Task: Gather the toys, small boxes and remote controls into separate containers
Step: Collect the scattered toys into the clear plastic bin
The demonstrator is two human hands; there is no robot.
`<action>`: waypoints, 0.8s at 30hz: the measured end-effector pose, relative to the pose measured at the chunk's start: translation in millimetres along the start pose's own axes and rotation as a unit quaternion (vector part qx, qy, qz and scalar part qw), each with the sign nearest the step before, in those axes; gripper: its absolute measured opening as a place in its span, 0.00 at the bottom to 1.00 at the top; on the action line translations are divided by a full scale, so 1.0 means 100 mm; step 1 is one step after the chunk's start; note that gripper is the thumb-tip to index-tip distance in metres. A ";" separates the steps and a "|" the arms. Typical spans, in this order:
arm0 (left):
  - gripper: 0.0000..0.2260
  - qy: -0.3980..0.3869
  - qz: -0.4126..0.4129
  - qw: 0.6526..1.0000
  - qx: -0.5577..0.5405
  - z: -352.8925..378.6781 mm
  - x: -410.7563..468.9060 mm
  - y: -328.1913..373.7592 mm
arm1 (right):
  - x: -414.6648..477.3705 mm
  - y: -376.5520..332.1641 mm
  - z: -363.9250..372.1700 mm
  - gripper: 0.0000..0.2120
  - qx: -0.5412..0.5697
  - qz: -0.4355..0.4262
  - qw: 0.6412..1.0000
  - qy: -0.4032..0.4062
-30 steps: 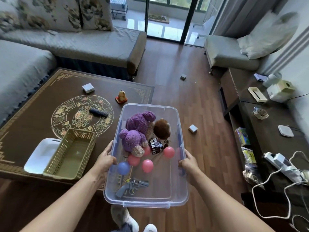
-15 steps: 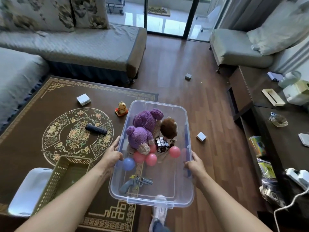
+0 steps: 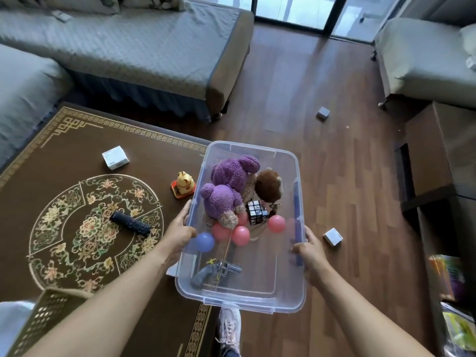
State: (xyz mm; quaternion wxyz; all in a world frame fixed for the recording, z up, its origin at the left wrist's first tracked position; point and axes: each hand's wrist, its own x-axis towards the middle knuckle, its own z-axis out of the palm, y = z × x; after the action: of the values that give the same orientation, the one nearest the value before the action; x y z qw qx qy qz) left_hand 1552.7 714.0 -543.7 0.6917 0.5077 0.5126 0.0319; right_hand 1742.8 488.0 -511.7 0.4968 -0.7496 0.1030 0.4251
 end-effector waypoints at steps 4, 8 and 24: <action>0.41 -0.006 0.029 0.998 0.063 0.05 0.61 0.08 | 0.54 -0.21 0.05 0.36 -0.002 0.001 1.000 -0.001; 0.32 0.016 0.039 0.996 0.077 0.07 1.19 0.15 | 1.16 -0.31 0.18 0.36 -0.010 0.010 1.000 -0.010; 0.26 0.114 0.020 0.868 0.482 -0.37 2.88 0.02 | 2.19 -0.06 0.36 0.37 0.007 0.026 1.000 0.012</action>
State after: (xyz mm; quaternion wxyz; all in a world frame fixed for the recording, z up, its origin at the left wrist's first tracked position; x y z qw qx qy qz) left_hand 1662.1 902.0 -735.8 0.2969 0.7811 0.5290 -0.1479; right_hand 1862.8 579.4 -675.0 0.4893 -0.7483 0.1313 0.4283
